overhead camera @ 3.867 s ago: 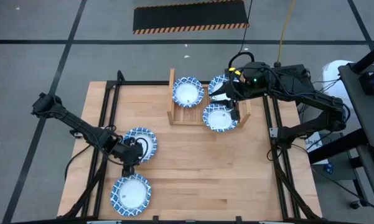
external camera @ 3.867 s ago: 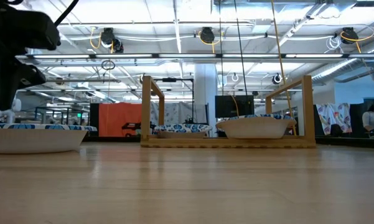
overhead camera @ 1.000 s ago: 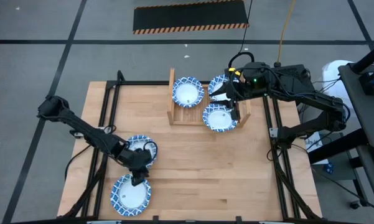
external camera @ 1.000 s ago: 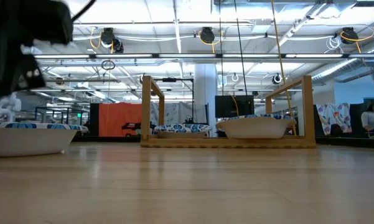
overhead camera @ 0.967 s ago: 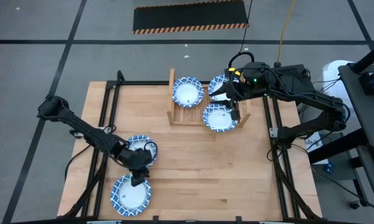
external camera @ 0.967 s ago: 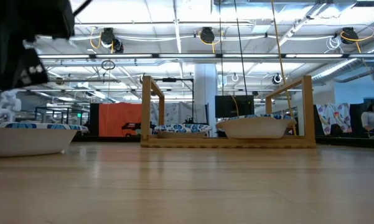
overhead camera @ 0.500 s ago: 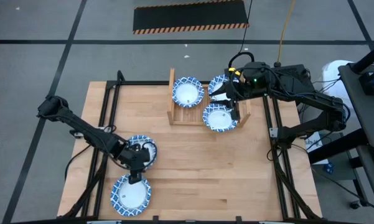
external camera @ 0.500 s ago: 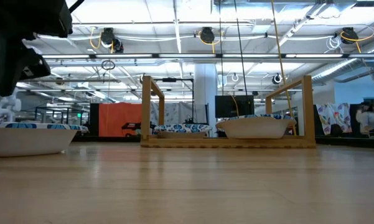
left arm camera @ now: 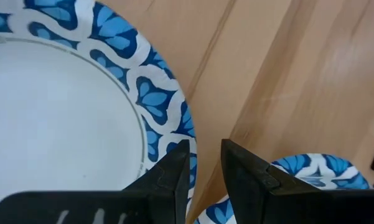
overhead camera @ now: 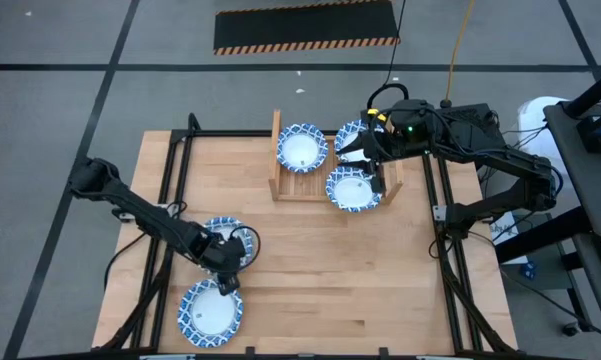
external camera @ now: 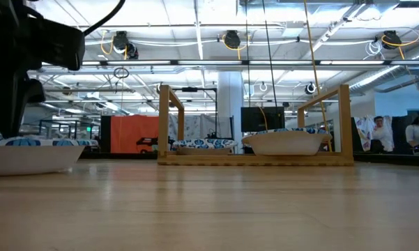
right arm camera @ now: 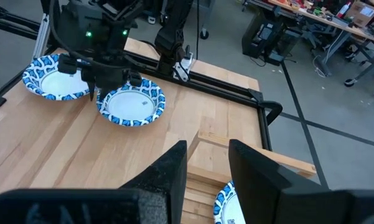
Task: Place and stack bowls onto a shelf
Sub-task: Stack the right blue patterned bowl on top of the other blue patterned bowl on the shelf
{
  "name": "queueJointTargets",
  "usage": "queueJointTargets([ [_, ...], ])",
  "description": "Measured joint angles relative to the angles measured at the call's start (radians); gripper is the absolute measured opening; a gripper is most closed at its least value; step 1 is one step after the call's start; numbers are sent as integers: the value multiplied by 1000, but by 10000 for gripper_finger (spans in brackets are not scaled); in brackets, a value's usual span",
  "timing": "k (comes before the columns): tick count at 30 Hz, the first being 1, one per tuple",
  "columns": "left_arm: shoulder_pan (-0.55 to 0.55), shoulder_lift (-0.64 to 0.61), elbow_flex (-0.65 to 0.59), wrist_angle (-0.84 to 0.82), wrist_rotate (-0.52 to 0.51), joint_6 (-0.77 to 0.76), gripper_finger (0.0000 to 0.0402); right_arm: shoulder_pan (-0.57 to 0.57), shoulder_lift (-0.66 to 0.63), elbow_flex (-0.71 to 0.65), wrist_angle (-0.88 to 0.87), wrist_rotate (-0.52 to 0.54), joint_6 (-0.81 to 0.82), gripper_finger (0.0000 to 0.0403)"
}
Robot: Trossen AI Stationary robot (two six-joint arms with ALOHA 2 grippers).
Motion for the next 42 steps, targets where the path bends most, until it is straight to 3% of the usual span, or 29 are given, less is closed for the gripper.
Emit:
queueJointTargets([
  [21, 2, 11, 0, -32, 22, 32, 97, 0, 0, 0, 1, 0, -20, 114],
  [29, 2, 11, 100, -210, 11, 106, 97, 0, 0, 0, 1, 0, -20, 114],
  [42, 1, 30, 109, -209, -8, 117, 97, 0, 0, 0, 1, 0, -43, 114],
])
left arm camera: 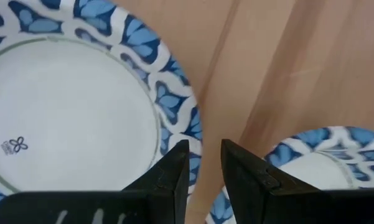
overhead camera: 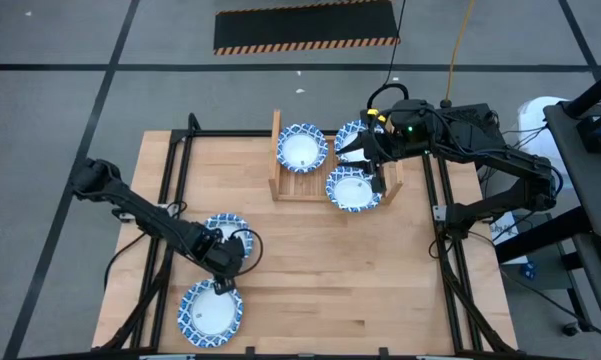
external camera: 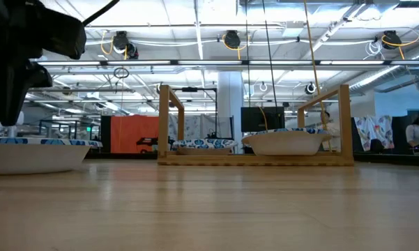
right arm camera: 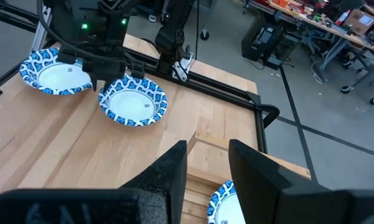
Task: Place and stack bowls onto a shelf
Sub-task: Stack the right blue patterned bowl on top of the other blue patterned bowl on the shelf
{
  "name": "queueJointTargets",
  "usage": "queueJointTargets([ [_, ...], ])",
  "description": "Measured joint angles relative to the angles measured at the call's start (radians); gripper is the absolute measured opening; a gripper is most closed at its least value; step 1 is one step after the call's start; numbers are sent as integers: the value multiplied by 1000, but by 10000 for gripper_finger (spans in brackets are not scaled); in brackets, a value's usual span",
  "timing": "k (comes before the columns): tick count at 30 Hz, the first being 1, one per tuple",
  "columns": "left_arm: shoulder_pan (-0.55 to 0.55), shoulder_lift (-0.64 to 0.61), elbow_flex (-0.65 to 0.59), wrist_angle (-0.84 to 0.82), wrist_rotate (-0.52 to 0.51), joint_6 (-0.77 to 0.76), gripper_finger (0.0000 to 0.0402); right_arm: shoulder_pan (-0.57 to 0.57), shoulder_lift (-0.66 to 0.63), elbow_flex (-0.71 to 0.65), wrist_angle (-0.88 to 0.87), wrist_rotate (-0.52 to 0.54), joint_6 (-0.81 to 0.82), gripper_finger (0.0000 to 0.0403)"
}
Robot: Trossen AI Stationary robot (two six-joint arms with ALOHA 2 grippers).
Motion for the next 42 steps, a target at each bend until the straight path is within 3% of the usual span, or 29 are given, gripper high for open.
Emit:
queueJointTargets([
  [17, 0, 54, 0, 43, 20, -58, 97, 0, 0, 0, -1, 0, -7, 114],
  [26, 0, 55, 0, -36, 31, -41, 97, 0, 0, 0, -1, 0, -7, 114],
  [42, 0, 55, -1, -30, 37, -57, 97, 0, 0, 0, -1, 0, -33, 114],
])
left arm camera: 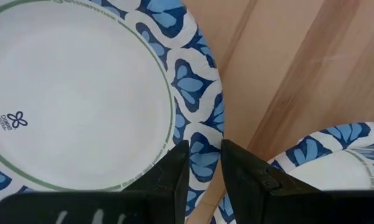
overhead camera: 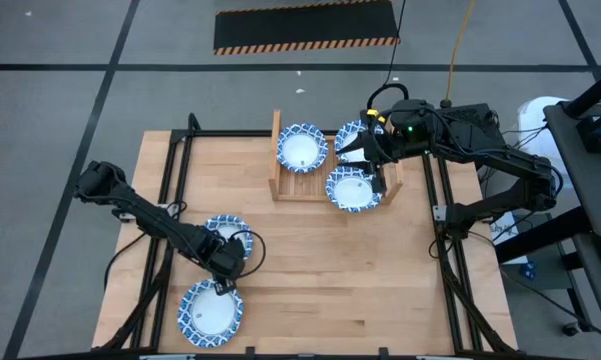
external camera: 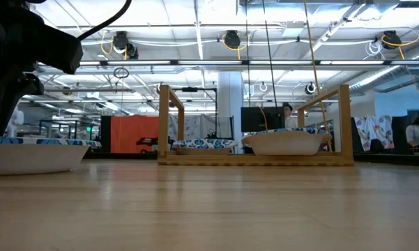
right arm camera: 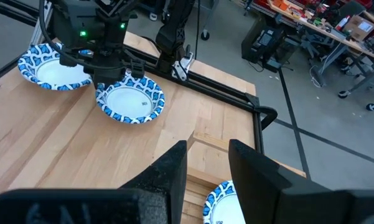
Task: Place and stack bowls onto a shelf
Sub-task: Stack the right blue patterned bowl on top of the other blue patterned bowl on the shelf
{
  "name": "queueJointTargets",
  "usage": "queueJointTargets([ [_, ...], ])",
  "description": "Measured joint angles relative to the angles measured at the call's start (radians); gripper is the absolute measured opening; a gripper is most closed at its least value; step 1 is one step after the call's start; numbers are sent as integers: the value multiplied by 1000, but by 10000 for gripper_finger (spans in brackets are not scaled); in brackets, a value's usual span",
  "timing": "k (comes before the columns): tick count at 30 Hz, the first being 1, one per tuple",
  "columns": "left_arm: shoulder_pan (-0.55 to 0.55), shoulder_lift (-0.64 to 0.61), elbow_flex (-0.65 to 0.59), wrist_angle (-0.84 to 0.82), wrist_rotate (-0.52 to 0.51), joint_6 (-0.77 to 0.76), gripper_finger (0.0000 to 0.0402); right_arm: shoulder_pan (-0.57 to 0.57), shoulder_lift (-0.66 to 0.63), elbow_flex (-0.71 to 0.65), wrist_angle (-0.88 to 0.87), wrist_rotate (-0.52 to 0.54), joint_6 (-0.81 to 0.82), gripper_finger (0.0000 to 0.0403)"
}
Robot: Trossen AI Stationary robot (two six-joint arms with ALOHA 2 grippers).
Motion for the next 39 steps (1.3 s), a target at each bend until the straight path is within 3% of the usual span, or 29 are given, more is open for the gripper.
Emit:
queueJointTargets([
  [9, 0, 0, -95, 156, 98, -25, 97, 0, 0, 0, 0, 0, 0, 114],
  [24, 0, 0, -138, 157, 95, 47, 97, 0, 0, 0, 1, 0, 0, 114],
  [39, 1, 0, -138, 184, 93, 4, 97, 0, 0, 0, 62, 0, -15, 114],
])
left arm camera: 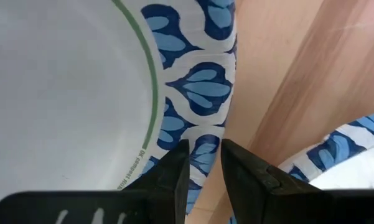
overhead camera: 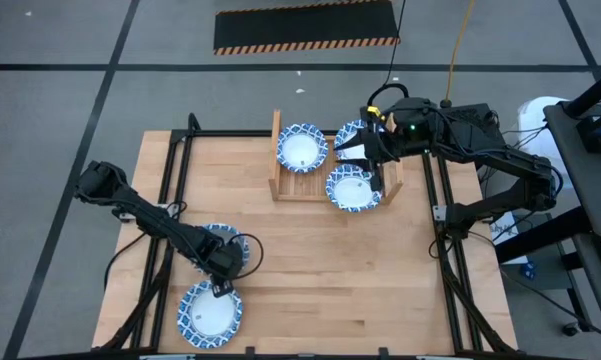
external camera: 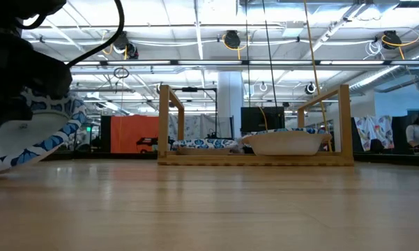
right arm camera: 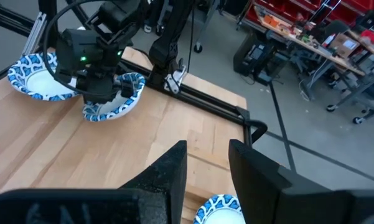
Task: Place and stack bowls onto a shelf
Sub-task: Stack the right blue patterned bowl on top of the other blue patterned bowl on the shelf
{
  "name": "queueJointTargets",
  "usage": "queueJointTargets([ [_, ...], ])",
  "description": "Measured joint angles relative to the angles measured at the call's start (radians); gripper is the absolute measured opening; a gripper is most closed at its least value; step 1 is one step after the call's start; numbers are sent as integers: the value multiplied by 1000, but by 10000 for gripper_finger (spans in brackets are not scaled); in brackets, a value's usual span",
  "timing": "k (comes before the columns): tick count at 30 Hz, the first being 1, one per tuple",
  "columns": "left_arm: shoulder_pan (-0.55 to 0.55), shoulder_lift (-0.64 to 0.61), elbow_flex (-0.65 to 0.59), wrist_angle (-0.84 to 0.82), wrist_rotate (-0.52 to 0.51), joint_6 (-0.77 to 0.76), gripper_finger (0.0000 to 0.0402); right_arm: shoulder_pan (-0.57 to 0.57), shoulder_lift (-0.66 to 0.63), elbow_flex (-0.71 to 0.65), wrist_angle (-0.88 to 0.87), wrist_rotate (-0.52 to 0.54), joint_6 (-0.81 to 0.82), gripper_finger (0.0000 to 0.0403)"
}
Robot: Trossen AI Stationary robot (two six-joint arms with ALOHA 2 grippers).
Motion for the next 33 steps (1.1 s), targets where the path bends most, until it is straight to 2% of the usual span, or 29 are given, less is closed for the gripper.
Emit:
queueJointTargets([
  [8, 1, 0, 0, -5, -13, -12, 121, 0, 0, 0, 0, 0, -6, 114],
  [16, 31, 0, 0, -6, 136, -44, 124, 0, 0, 0, 0, 0, -8, 114],
  [21, 48, -1, 0, -7, 137, -52, 124, 0, 0, 0, 2, 0, -11, 114],
  [24, 55, -1, 0, -10, 125, -33, 110, 0, 0, 0, 19, 0, -11, 114],
  [33, 62, -1, 3, -16, 139, -29, 25, 0, 0, 0, 45, 0, -26, 114],
])
